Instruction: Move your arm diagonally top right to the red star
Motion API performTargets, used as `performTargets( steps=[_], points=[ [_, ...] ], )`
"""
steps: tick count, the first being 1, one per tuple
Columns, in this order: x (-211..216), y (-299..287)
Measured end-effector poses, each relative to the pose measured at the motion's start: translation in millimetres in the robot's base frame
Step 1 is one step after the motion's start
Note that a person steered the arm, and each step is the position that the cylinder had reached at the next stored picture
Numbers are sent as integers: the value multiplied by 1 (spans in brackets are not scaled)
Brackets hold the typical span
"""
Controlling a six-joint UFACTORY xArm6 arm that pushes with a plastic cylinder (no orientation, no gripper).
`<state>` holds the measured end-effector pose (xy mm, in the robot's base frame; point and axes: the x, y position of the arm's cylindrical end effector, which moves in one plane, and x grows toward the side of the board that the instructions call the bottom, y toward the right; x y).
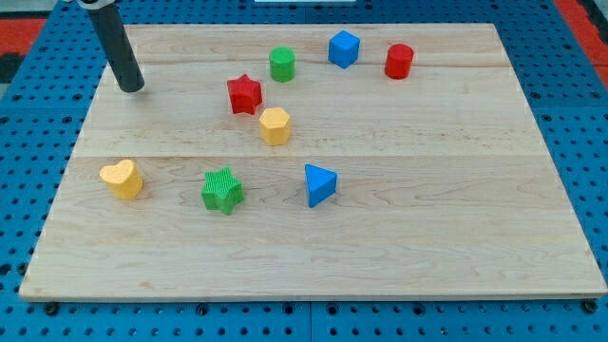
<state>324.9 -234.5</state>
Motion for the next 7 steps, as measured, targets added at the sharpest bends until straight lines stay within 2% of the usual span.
performTargets(
  steps=[3, 5, 6, 7],
  points=[
    [-4, 24],
    [33, 33],
    [45, 69],
    [14, 85]
  ],
)
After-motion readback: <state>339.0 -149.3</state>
